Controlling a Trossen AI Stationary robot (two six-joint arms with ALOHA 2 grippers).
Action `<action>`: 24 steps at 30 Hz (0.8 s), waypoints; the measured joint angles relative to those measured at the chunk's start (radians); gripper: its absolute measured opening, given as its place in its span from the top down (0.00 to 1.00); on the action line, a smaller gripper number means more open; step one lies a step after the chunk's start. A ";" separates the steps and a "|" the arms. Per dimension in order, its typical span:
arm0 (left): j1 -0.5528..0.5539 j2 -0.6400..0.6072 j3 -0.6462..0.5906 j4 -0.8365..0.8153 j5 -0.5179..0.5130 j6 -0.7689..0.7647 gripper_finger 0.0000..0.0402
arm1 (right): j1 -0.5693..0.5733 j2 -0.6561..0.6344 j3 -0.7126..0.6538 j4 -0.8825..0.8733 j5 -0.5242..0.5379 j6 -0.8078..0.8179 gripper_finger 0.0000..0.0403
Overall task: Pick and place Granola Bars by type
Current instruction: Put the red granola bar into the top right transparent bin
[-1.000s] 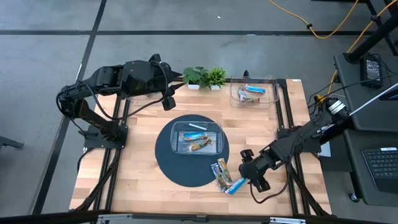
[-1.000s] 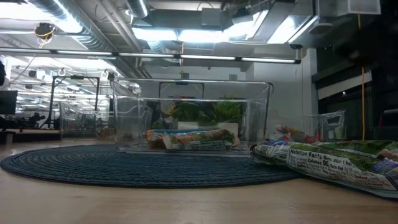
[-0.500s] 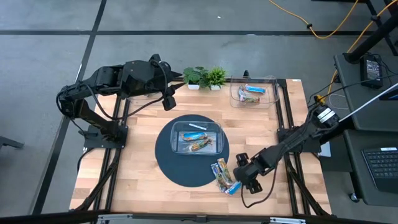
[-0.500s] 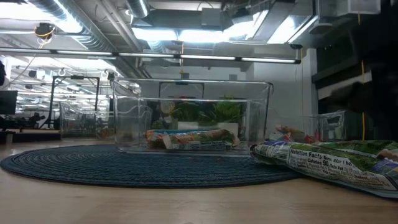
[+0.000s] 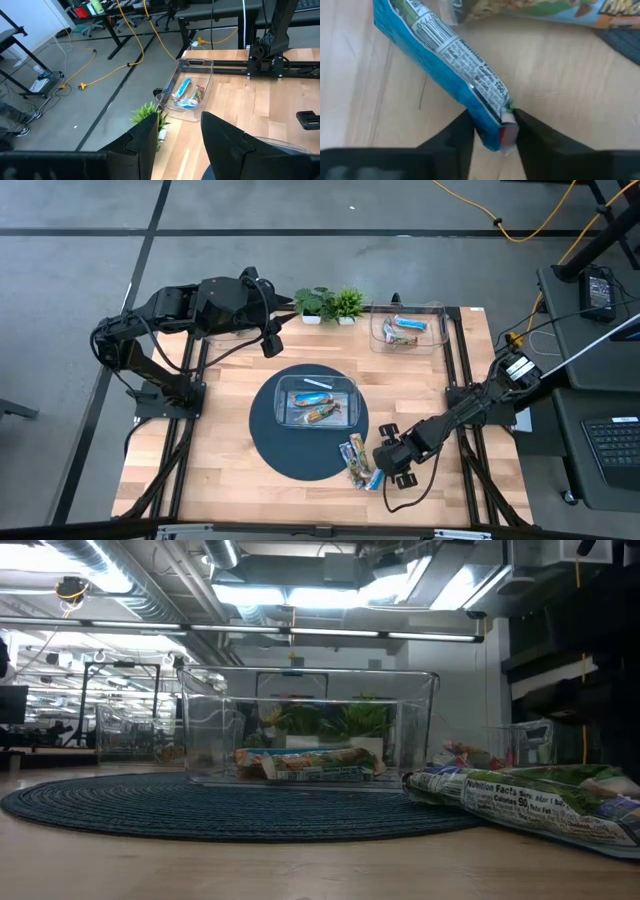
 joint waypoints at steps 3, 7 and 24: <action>0.000 0.000 0.000 0.000 0.000 0.004 0.64 | 0.000 -0.001 0.000 0.010 -0.002 0.006 0.79; 0.000 0.000 0.000 0.000 0.000 0.008 0.64 | 0.001 -0.003 0.000 0.019 -0.034 0.031 0.90; 0.000 0.000 0.000 -0.001 0.007 0.035 0.64 | -0.005 -0.282 0.141 -0.443 0.155 0.307 0.92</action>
